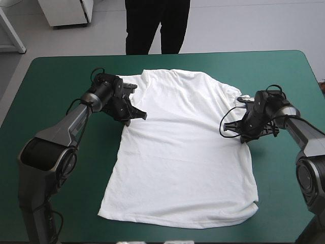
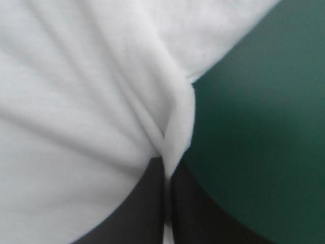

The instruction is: Fold the cloth

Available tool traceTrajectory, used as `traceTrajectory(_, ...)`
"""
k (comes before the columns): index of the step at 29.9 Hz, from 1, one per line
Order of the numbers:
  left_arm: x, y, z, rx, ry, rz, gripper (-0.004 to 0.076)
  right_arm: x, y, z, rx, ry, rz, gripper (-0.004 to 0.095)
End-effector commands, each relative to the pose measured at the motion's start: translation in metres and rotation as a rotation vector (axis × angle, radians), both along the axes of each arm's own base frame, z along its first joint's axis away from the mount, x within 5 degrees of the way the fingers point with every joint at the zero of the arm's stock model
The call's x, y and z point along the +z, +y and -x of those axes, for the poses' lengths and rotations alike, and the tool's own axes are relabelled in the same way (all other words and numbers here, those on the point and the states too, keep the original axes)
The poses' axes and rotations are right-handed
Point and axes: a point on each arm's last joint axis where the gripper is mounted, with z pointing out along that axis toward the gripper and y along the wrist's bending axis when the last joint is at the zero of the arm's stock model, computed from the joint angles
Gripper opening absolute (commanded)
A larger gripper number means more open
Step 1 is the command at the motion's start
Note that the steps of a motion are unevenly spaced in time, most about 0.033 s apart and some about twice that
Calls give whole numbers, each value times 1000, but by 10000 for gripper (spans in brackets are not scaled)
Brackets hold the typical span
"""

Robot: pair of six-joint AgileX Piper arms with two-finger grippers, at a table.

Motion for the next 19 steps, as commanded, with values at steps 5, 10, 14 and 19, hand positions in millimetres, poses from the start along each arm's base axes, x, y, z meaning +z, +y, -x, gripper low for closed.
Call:
traceTrajectory(5, 118, 12, 45, 7, -263, 128, -10, 99, 2, 0, 50, -227, -34, -17)
traceTrajectory(10, 159, 21, 76, 2, -337, 164, -10, 154, 5, 11, 53, -354, -94, -17)
traceTrajectory(14, 189, 30, 102, -1, -415, 189, -10, 198, 5, 30, 64, -456, -117, -17)
traceTrajectory(19, 227, 42, 139, -4, -538, 229, -10, 255, 2, 65, 78, -611, -137, -17)
